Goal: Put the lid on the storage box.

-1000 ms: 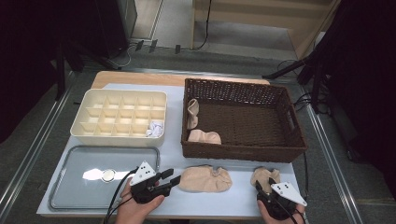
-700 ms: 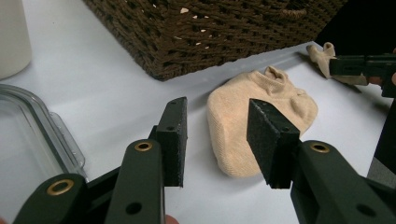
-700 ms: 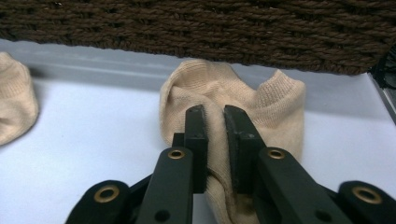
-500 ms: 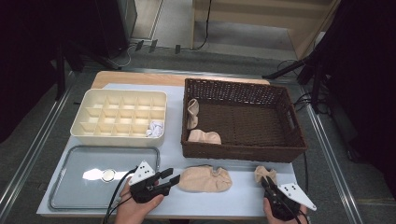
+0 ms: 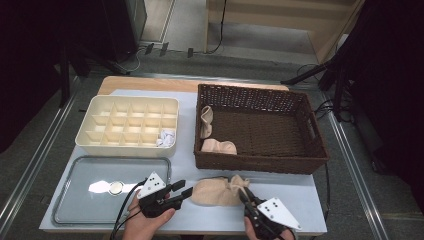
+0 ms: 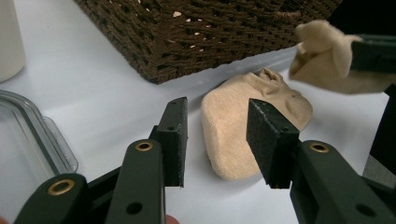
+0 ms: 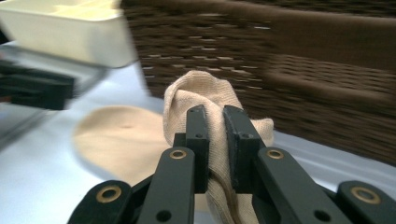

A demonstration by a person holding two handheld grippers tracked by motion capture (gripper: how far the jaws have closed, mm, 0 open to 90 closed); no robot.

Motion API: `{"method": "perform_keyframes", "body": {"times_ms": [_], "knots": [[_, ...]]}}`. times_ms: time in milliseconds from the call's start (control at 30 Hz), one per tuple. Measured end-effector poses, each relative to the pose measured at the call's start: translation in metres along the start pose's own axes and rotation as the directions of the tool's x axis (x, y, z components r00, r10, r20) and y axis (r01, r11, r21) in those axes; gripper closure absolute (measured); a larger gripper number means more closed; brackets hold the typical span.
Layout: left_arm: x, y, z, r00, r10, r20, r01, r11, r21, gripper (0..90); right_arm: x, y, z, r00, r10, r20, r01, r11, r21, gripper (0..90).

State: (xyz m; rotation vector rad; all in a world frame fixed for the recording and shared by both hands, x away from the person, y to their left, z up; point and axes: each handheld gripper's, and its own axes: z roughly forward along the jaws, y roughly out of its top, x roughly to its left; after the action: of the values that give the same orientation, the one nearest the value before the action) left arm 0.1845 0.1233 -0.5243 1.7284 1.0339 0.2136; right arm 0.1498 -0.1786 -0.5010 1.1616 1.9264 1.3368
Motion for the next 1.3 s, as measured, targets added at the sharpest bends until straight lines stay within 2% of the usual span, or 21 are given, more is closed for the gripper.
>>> {"method": "perform_keyframes", "body": {"times_ms": [33,100,200,333,400,433,467,533,633,667,700,733,833,867,967,1000,1100,1167,1233,1300], "knots": [[0.000,0.000,0.000,1.0000,0.000,0.000,0.000,1.0000,0.000,60.2,0.000,0.000,0.000,1.0000,0.000,0.000,0.000,1.000,0.000,82.2],[0.000,0.000,-0.001,1.0000,-0.002,-0.002,0.002,1.0000,-0.004,60.1,0.016,-0.004,0.015,0.9983,-0.012,-0.057,0.014,0.999,0.033,82.1],[0.000,0.001,-0.002,1.0000,-0.002,-0.002,0.002,1.0000,-0.004,60.2,0.023,-0.008,0.025,0.9968,-0.032,-0.073,0.036,0.998,0.055,82.0],[0.000,0.000,-0.001,1.0000,-0.001,0.000,0.001,1.0000,0.000,60.1,0.027,-0.010,0.032,0.9954,-0.032,-0.090,0.038,0.997,0.066,81.4],[0.000,-0.001,-0.001,1.0000,0.001,0.001,-0.001,1.0000,0.002,60.1,0.028,-0.014,0.035,0.9930,-0.023,-0.116,0.033,0.996,0.085,70.0],[0.000,-0.001,-0.001,1.0000,0.001,0.001,-0.001,1.0000,0.002,60.1,0.028,-0.014,0.035,0.9930,-0.023,-0.116,0.033,0.996,0.085,70.0],[-0.001,-0.001,-0.001,1.0000,0.001,0.004,-0.001,1.0000,0.001,60.0,0.026,-0.016,0.033,0.9889,-0.010,-0.148,0.022,0.997,0.080,59.4],[-0.001,-0.001,-0.002,1.0000,0.001,0.006,-0.001,1.0000,0.000,60.0,0.024,-0.014,0.027,0.9878,0.003,-0.156,0.007,0.998,0.066,56.8],[0.000,-0.001,-0.002,1.0000,0.001,0.004,-0.001,1.0000,0.001,60.0,0.015,-0.010,0.017,0.9913,0.024,-0.129,-0.020,0.999,0.031,57.5],[0.000,-0.001,-0.002,1.0000,0.001,0.003,-0.001,1.0000,0.001,59.9,0.013,-0.010,0.014,0.9937,0.028,-0.109,-0.025,0.999,0.030,58.7],[0.000,-0.001,-0.002,1.0000,0.001,0.003,-0.001,1.0000,0.001,60.0,0.013,-0.010,0.014,0.9937,0.028,-0.109,-0.025,0.999,0.030,58.7],[-0.001,0.000,-0.002,1.0000,0.001,0.005,-0.001,1.0000,-0.001,59.9,0.008,-0.010,0.011,0.9973,0.020,-0.071,-0.018,0.999,0.027,60.1],[-0.001,0.000,-0.002,1.0000,0.001,0.007,-0.001,1.0000,-0.003,60.0,0.004,-0.011,0.008,0.9980,0.031,-0.055,-0.029,0.999,0.034,61.8],[-0.001,0.000,-0.002,1.0000,0.002,0.007,-0.002,1.0000,-0.002,59.9,0.001,-0.012,0.005,0.9983,0.044,-0.038,-0.043,0.998,0.038,62.8],[-0.001,0.000,-0.002,1.0000,-0.001,0.007,0.001,1.0000,-0.003,59.9,0.001,-0.012,0.003,0.9981,0.051,-0.035,-0.050,0.998,0.039,63.4],[0.000,0.000,-0.002,1.0000,-0.001,0.006,0.001,1.0000,-0.001,60.0,0.002,-0.013,0.002,0.9987,0.047,-0.022,-0.046,0.997,0.057,63.0],[0.000,0.000,-0.002,1.0000,0.002,0.006,-0.002,1.0000,0.001,60.0,0.003,-0.017,0.004,0.9946,0.099,-0.031,-0.096,0.992,0.087,61.0],[0.000,0.000,-0.002,1.0000,0.004,0.008,-0.004,1.0000,0.001,60.0,0.006,-0.019,0.007,0.9932,0.111,-0.037,-0.107,0.989,0.098,59.7],[0.000,0.000,-0.002,1.0000,0.001,0.007,-0.001,1.0000,-0.001,60.0,0.010,-0.019,0.008,0.9941,0.104,-0.030,-0.100,0.988,0.116,64.0],[0.000,0.000,-0.002,1.0000,0.002,0.005,-0.002,1.0000,0.001,60.0,0.010,-0.020,0.010,0.9941,0.103,-0.034,-0.097,0.985,0.140,75.4]]}}
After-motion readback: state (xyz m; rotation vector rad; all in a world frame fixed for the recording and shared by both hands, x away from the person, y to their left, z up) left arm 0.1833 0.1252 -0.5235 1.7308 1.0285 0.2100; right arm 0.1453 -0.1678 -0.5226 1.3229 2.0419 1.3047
